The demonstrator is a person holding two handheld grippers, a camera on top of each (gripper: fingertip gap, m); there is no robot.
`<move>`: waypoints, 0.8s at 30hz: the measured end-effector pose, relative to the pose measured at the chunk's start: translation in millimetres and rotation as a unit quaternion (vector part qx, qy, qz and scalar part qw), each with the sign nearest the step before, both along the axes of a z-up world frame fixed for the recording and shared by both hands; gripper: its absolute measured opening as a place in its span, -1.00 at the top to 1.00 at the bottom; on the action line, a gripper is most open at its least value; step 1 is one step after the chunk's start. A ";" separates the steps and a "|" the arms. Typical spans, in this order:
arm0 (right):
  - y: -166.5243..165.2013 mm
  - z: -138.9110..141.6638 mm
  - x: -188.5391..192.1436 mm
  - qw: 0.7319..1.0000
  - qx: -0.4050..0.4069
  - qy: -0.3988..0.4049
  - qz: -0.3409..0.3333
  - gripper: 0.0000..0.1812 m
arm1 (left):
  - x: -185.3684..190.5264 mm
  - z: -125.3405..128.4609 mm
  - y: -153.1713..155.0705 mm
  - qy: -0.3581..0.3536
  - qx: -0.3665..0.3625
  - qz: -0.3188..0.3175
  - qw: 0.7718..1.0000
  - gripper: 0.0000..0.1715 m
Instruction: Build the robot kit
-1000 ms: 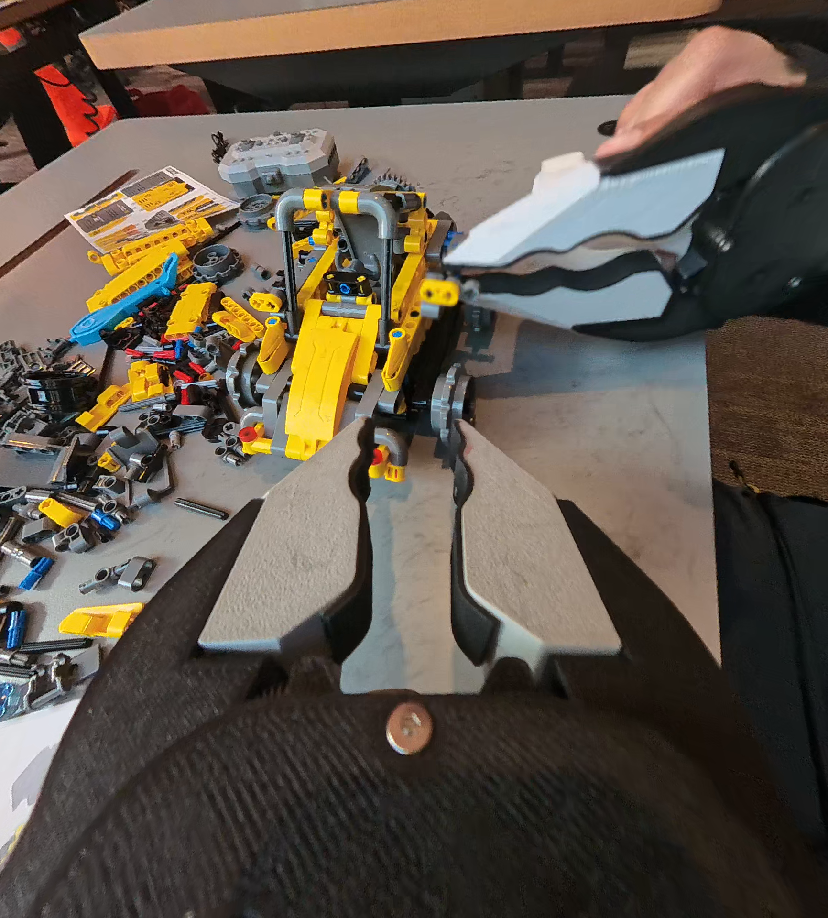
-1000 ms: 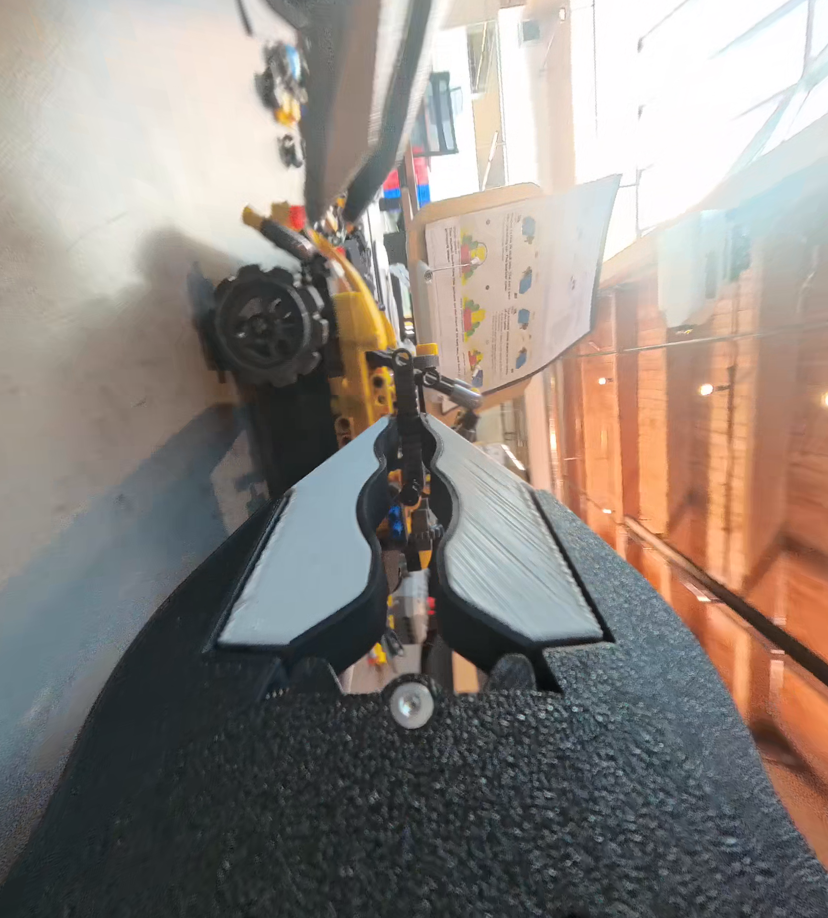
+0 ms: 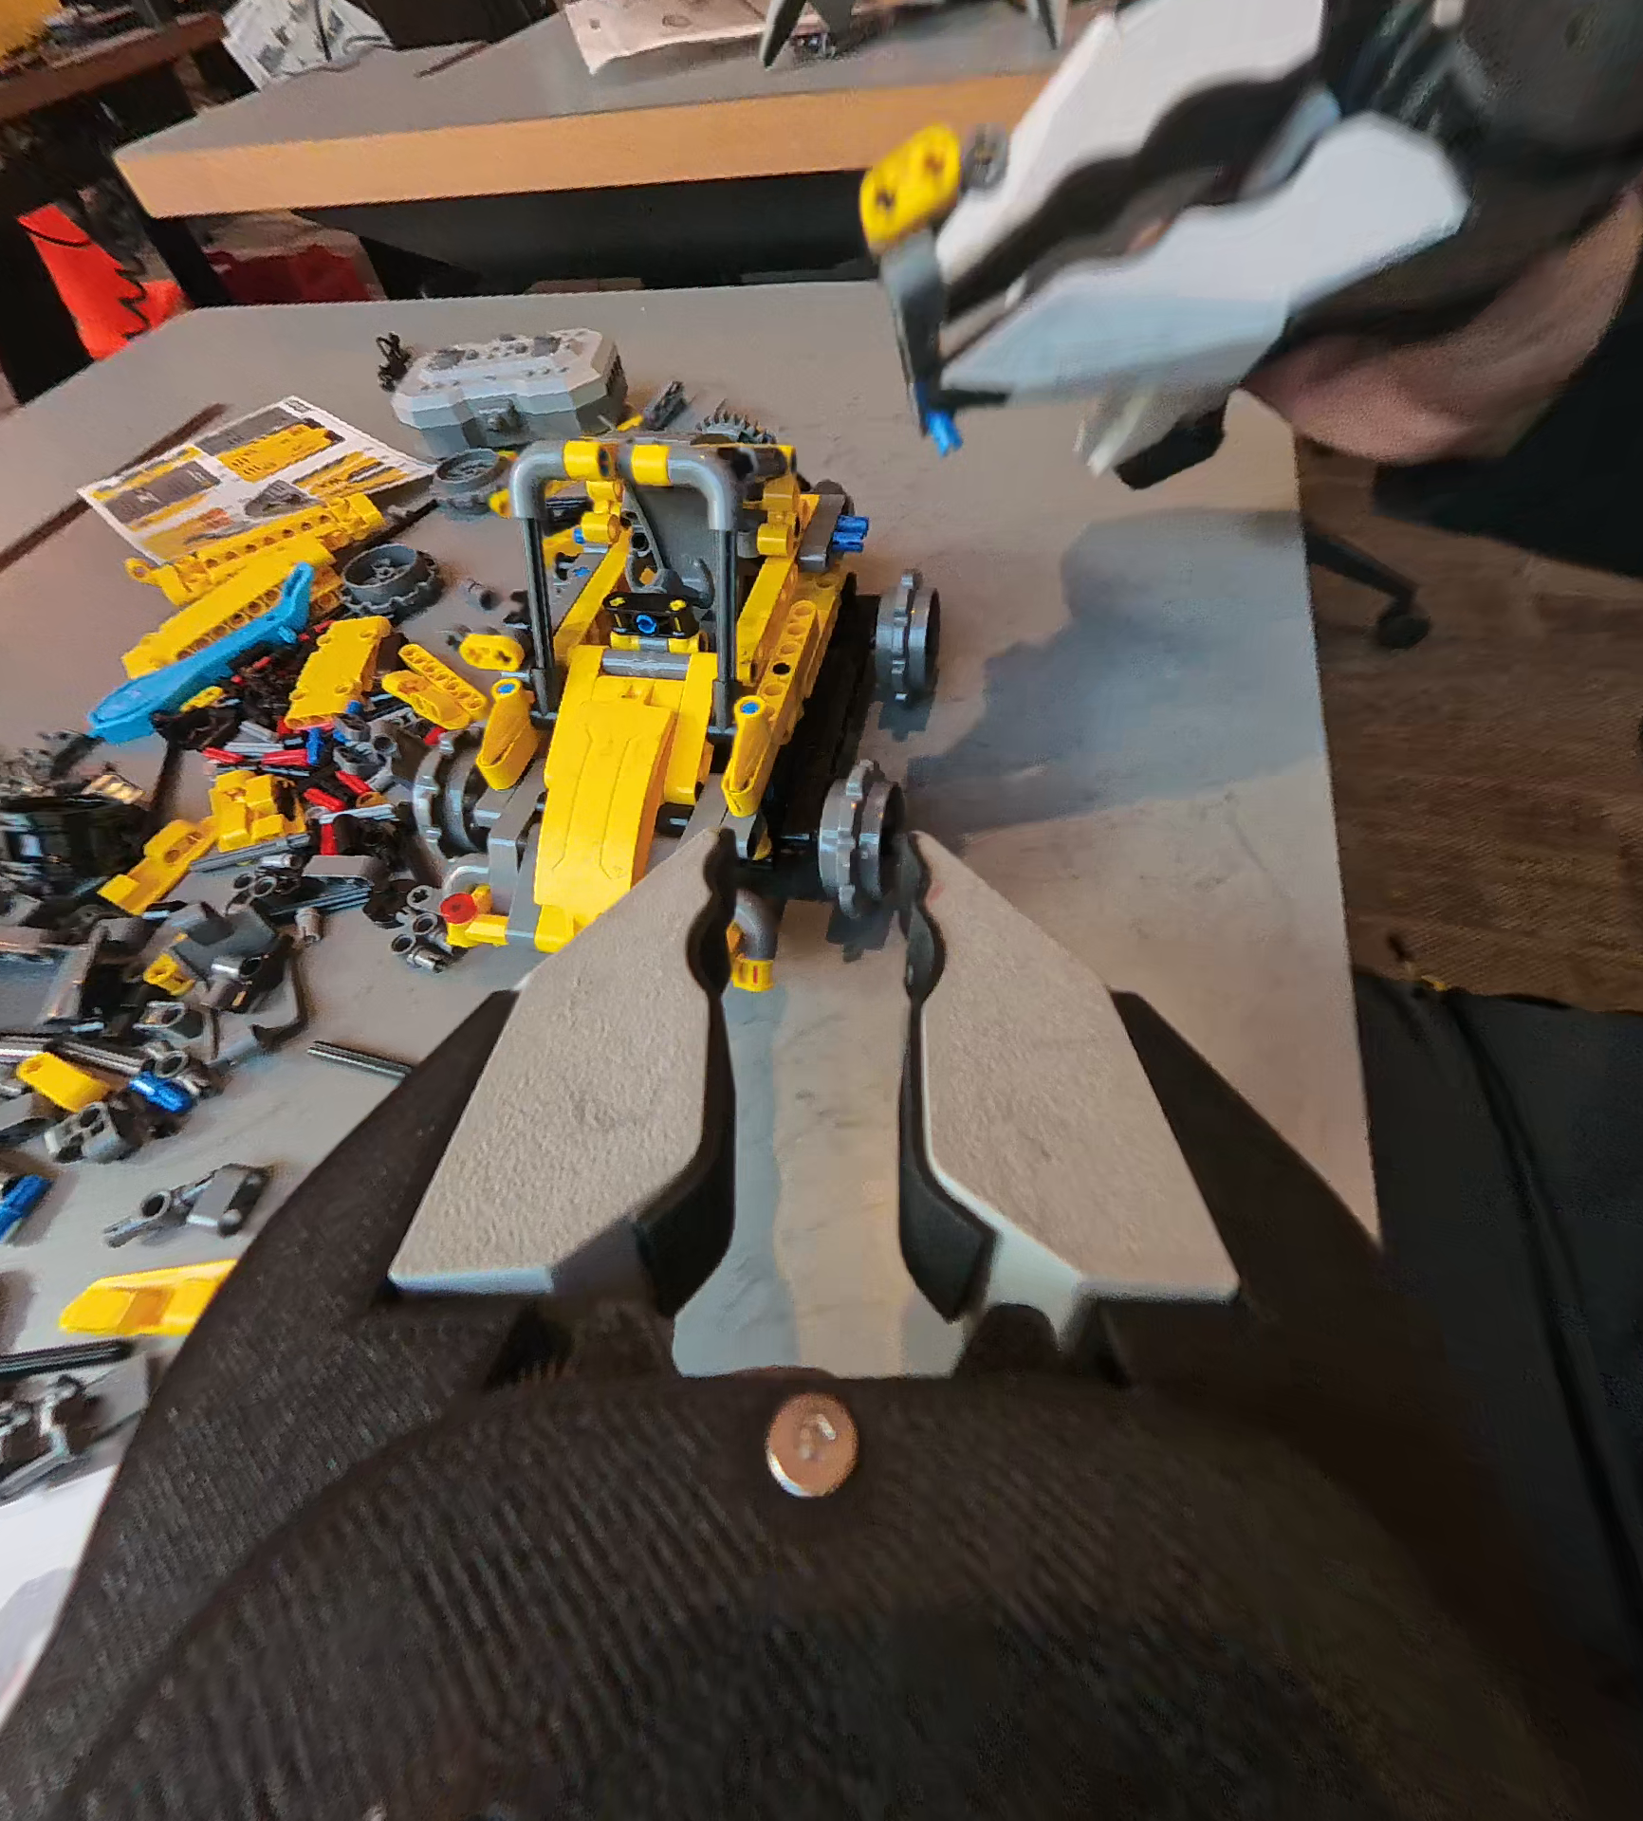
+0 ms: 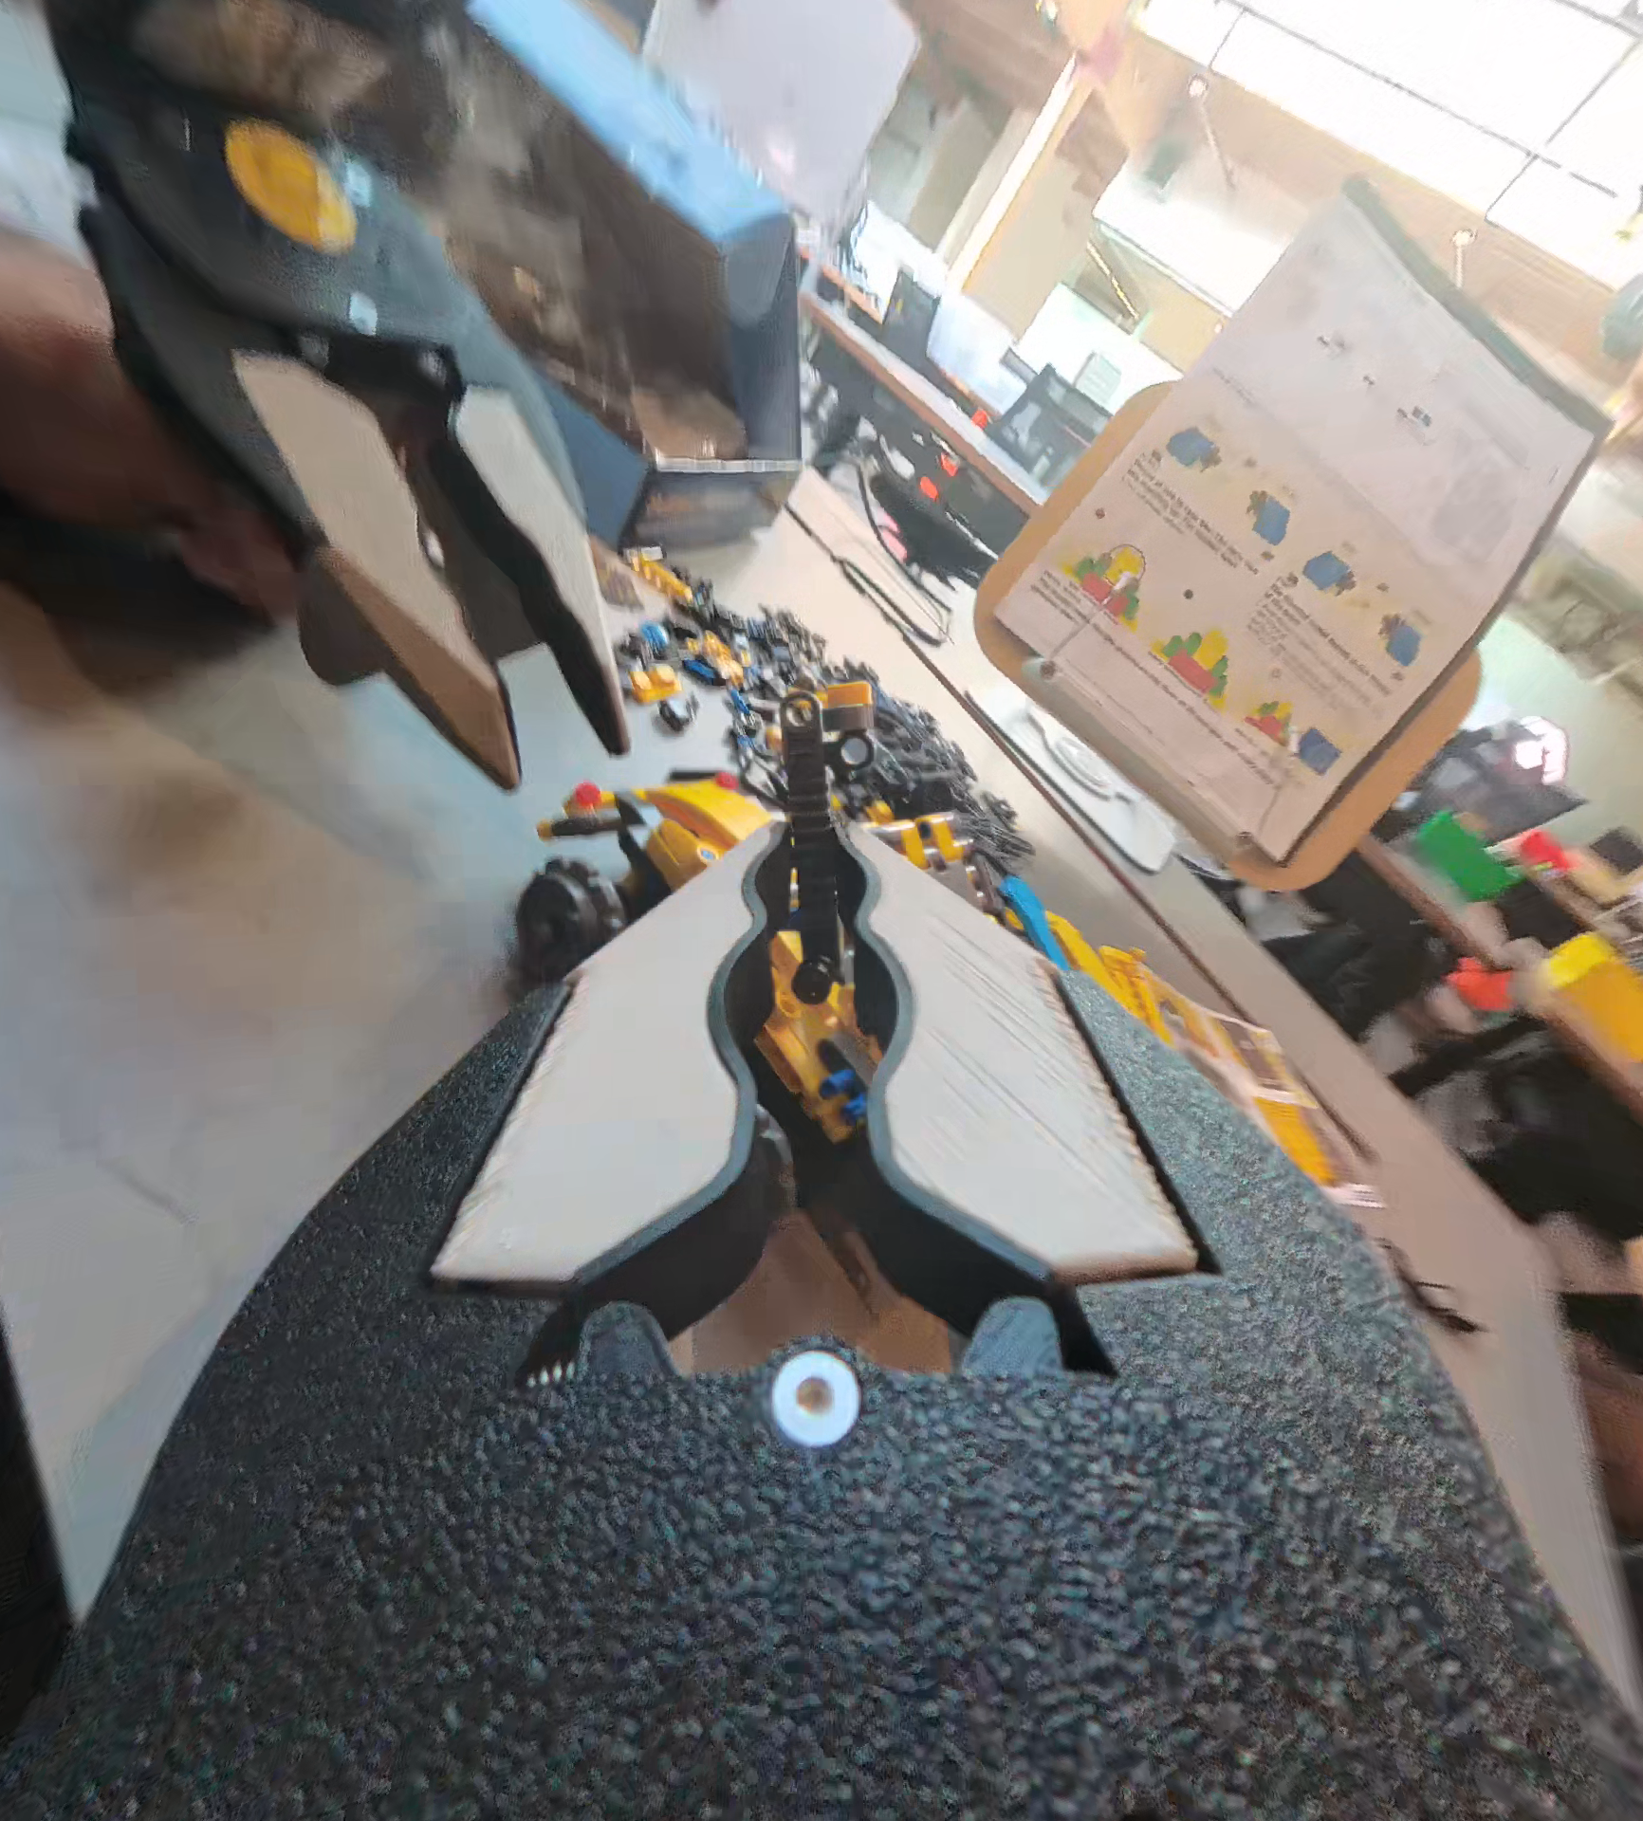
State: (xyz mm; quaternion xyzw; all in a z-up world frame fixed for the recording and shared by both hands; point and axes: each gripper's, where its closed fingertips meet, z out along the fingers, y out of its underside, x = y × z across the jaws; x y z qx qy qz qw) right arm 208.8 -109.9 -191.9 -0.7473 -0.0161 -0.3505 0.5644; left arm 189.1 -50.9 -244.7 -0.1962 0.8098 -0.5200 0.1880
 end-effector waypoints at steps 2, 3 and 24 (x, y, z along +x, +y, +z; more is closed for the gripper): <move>5.6 -12.3 1.9 0.995 -0.071 -0.064 -0.020 0.94 | -3.4 6.3 -4.6 0.035 -0.043 -0.018 0.998 0.61; 8.4 -17.9 2.9 0.990 -0.103 -0.095 -0.028 0.94 | -7.3 10.2 -8.8 0.055 -0.066 -0.036 0.996 0.59; 15.1 -49.9 27.0 0.907 -0.308 -0.278 -0.077 0.95 | 20.6 -3.4 -23.8 0.086 -0.016 -0.040 0.995 0.60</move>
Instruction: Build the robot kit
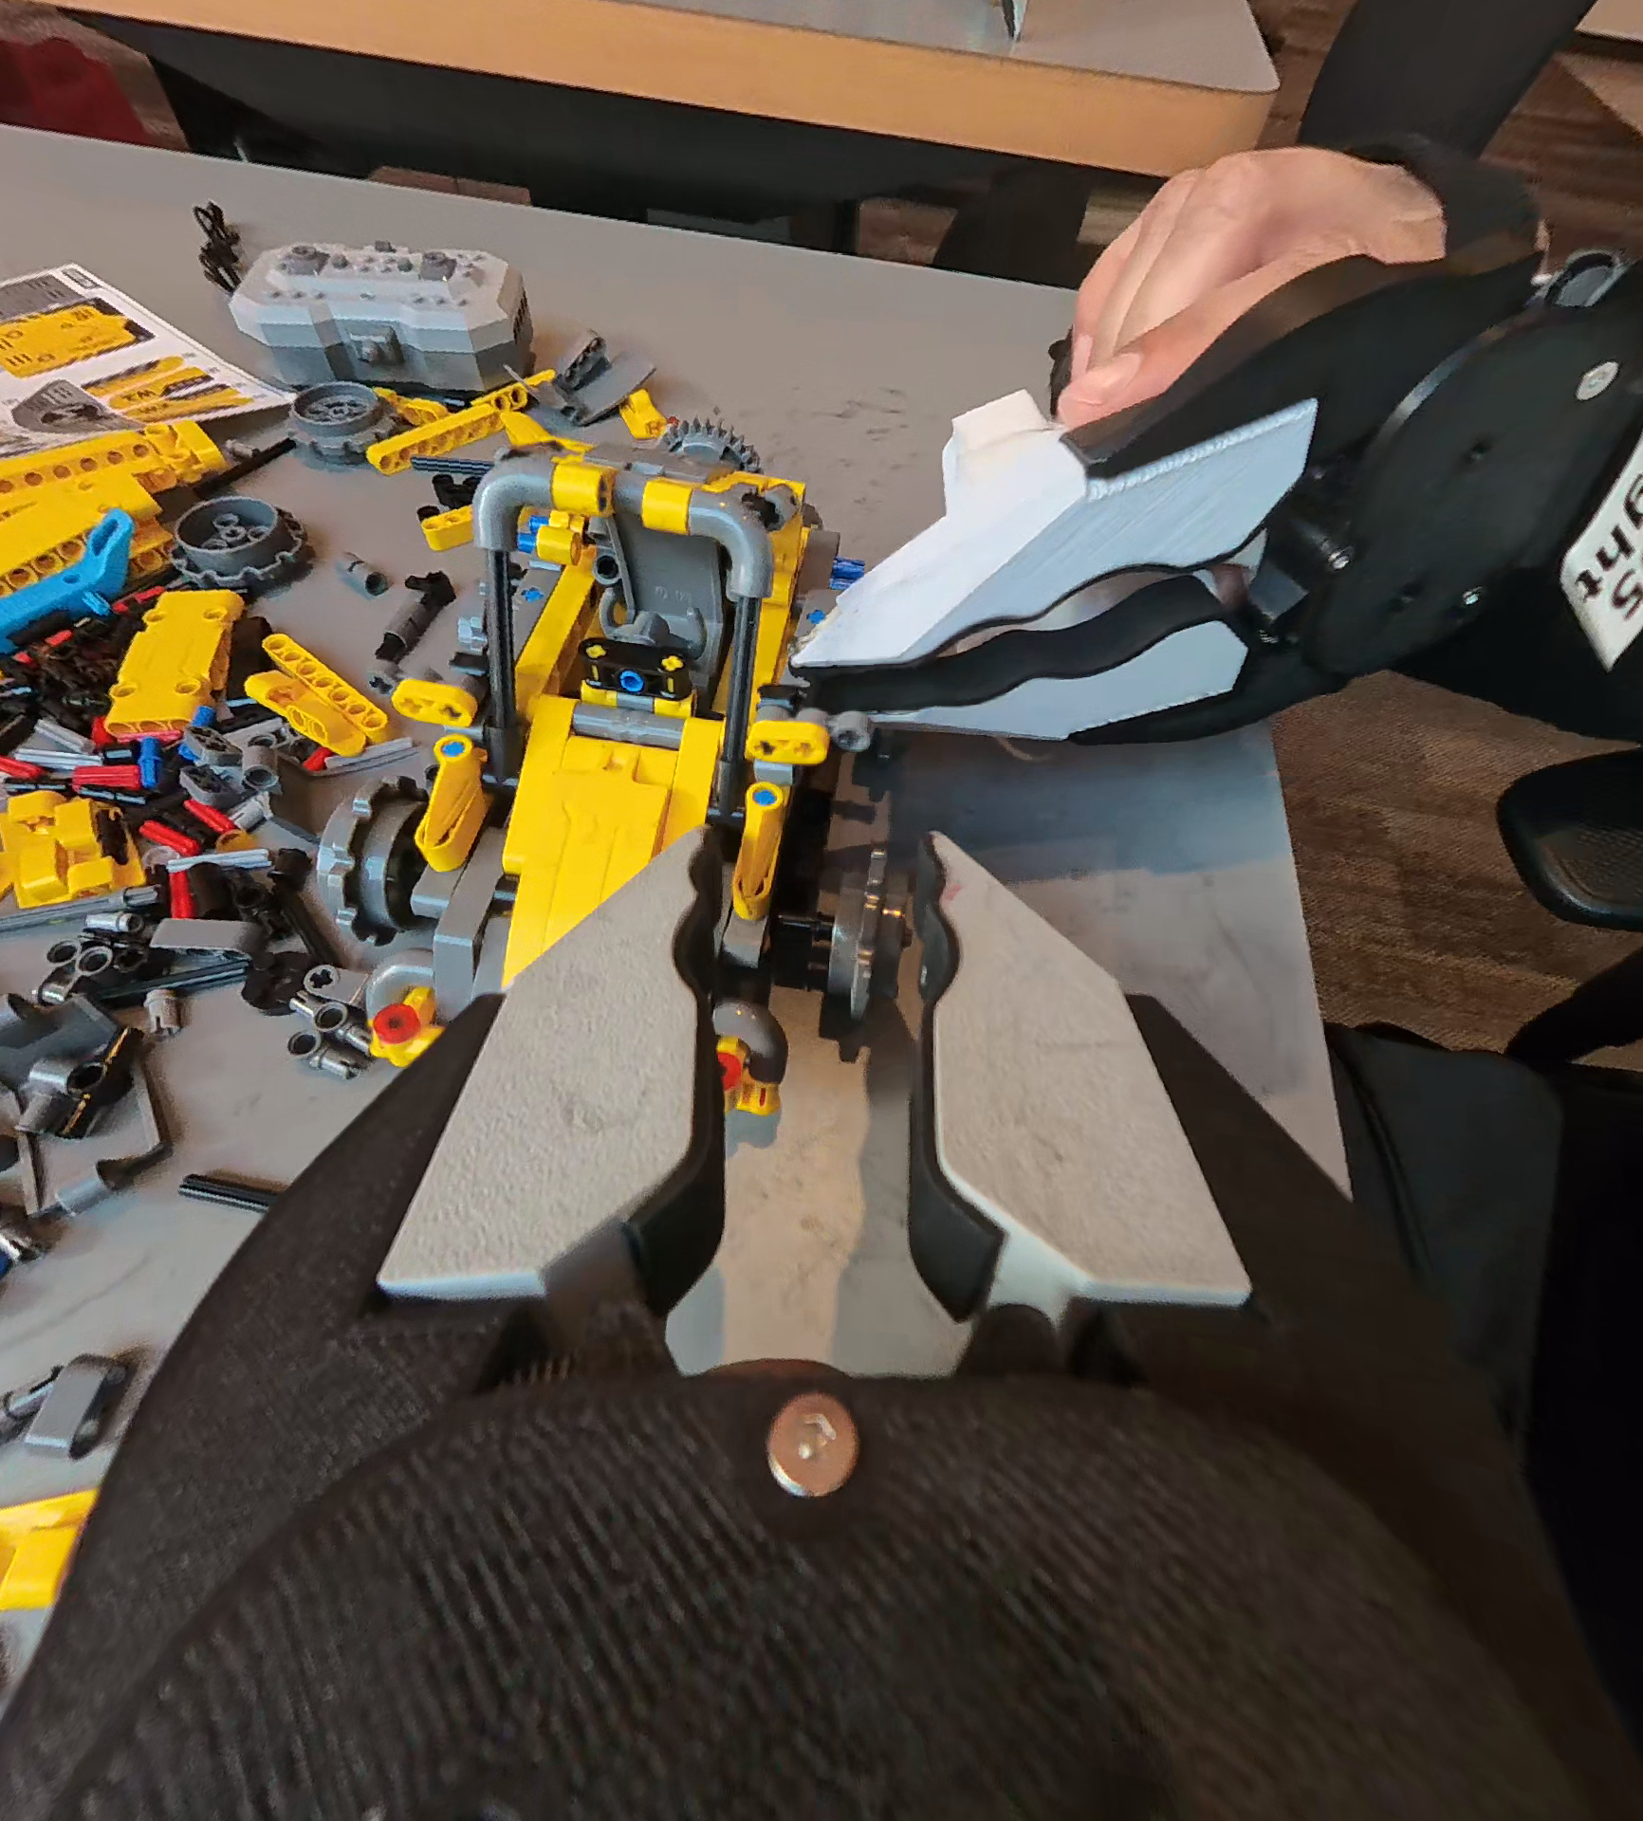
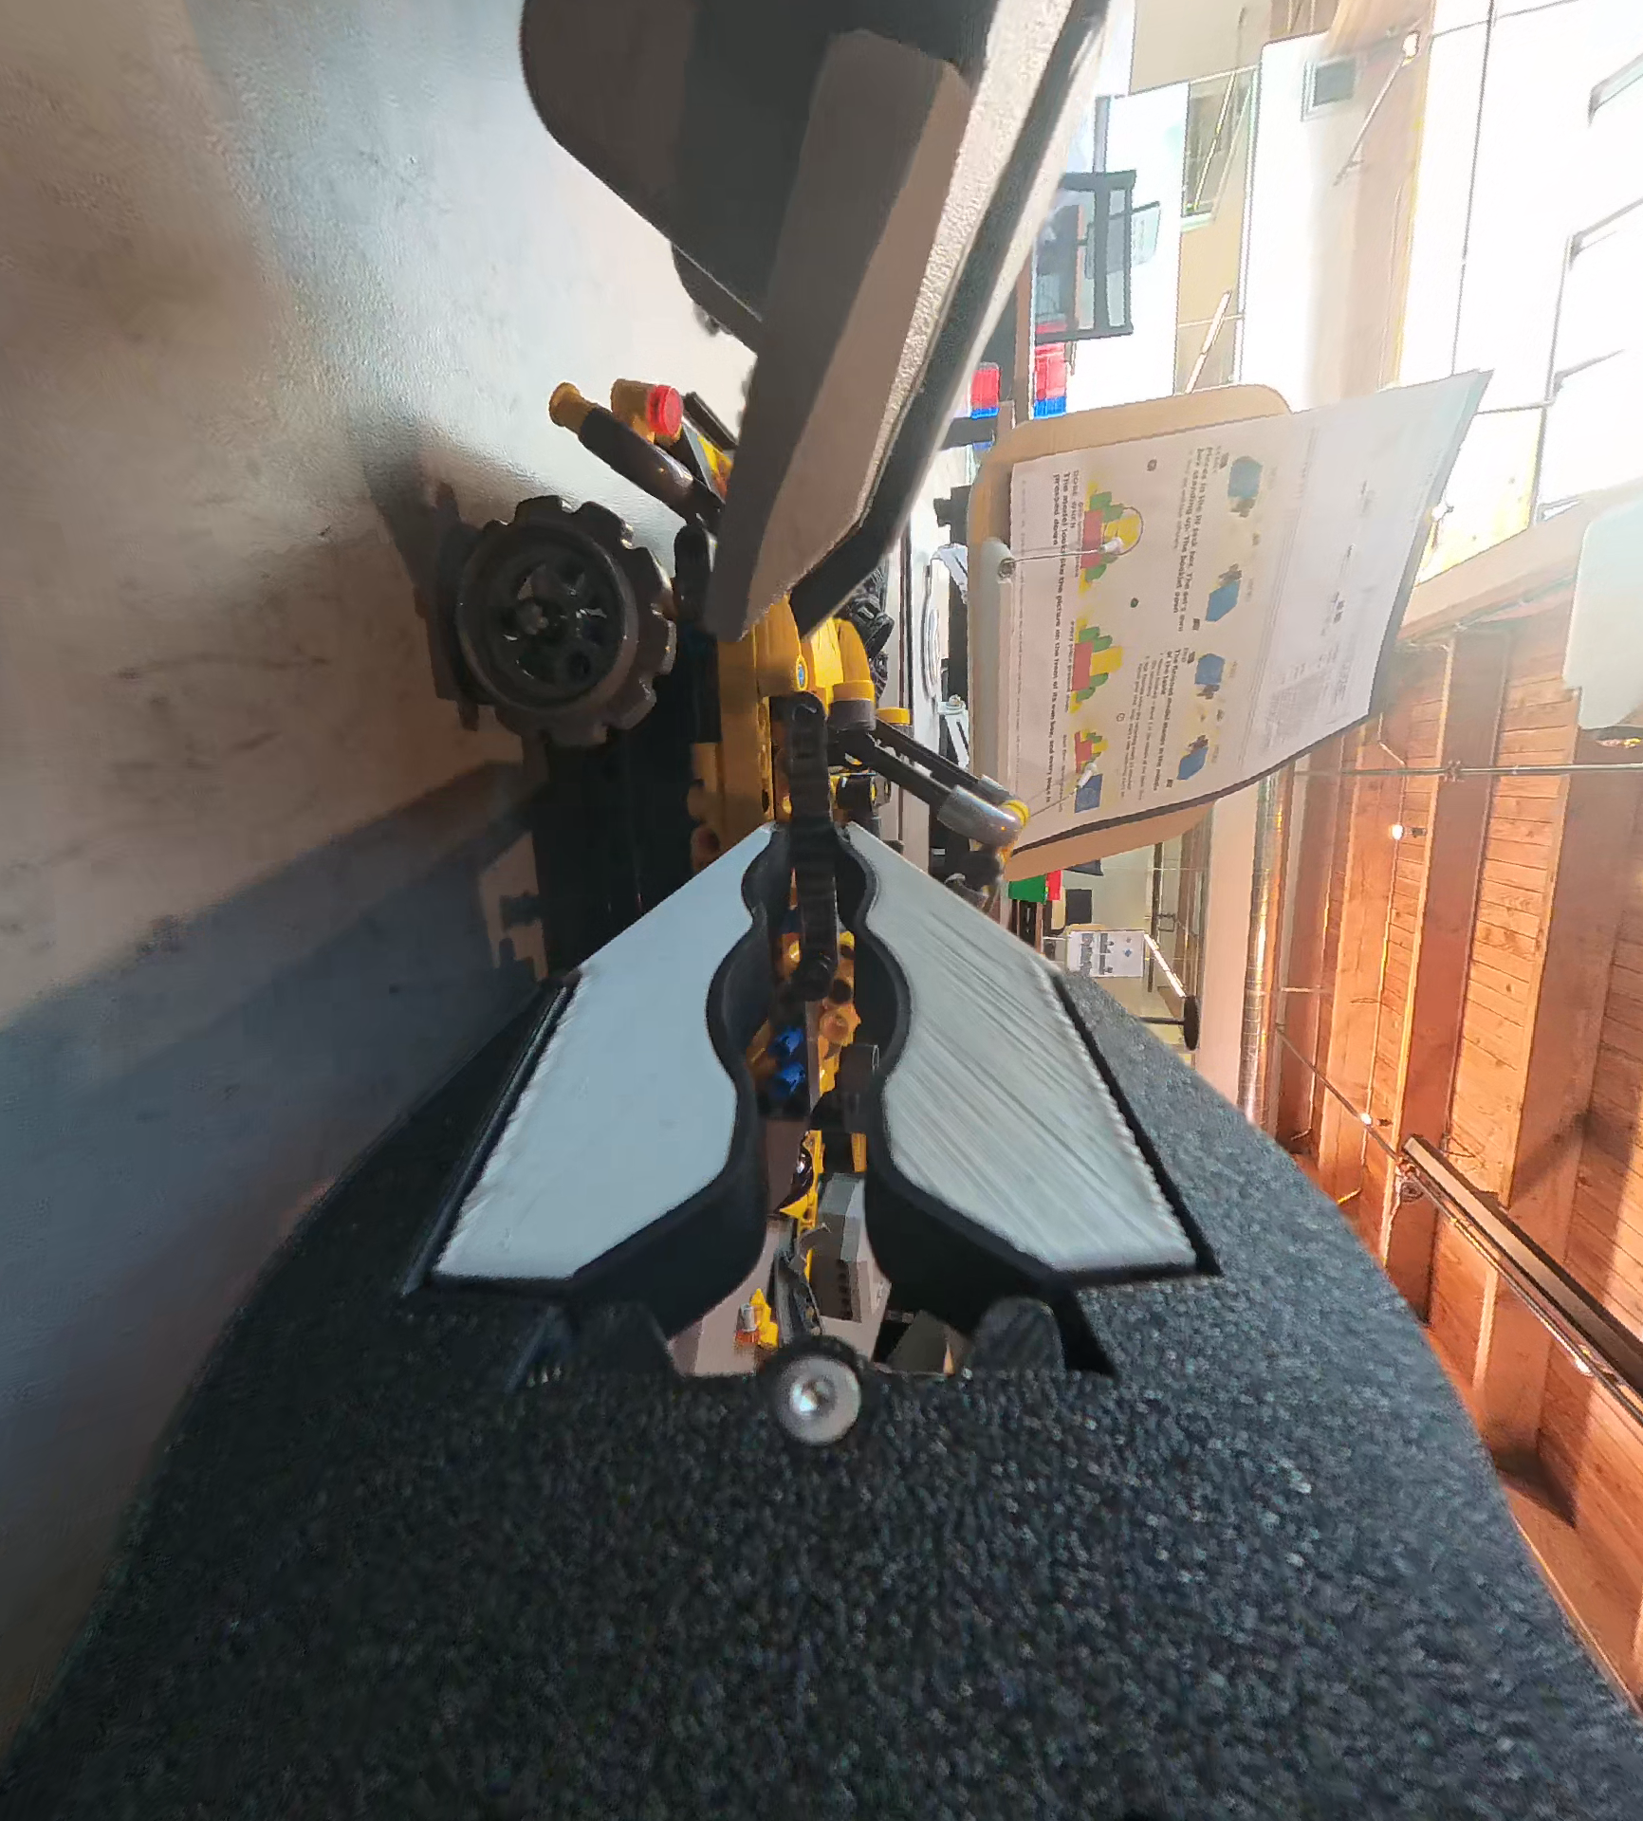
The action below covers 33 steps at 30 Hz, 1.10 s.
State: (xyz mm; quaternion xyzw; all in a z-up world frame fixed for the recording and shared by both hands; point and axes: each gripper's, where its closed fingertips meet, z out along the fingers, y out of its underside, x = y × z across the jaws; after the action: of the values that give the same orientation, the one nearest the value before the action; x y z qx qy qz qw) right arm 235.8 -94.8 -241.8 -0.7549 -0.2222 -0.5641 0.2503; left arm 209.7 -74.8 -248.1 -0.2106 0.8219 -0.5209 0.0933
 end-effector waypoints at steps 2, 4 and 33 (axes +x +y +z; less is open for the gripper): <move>0.3 -0.5 0.1 1.000 -0.003 -0.005 0.004 0.93 | 0.5 1.4 -2.0 -0.001 0.002 -0.004 1.000 0.60; 0.4 -0.4 -0.1 1.000 -0.008 -0.006 0.005 0.95 | 1.3 3.4 -4.5 -0.002 0.001 -0.007 1.000 0.60; 2.1 -5.7 -0.5 0.998 -0.051 -0.021 0.003 0.93 | 8.2 -0.4 -5.2 -0.005 -0.009 -0.011 1.000 0.65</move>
State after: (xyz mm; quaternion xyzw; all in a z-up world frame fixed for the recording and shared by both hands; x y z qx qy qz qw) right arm 235.3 -92.7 -247.5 -0.7539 -0.2586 -0.5669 0.2082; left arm 217.9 -79.9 -248.5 -0.1998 0.8189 -0.5305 0.0895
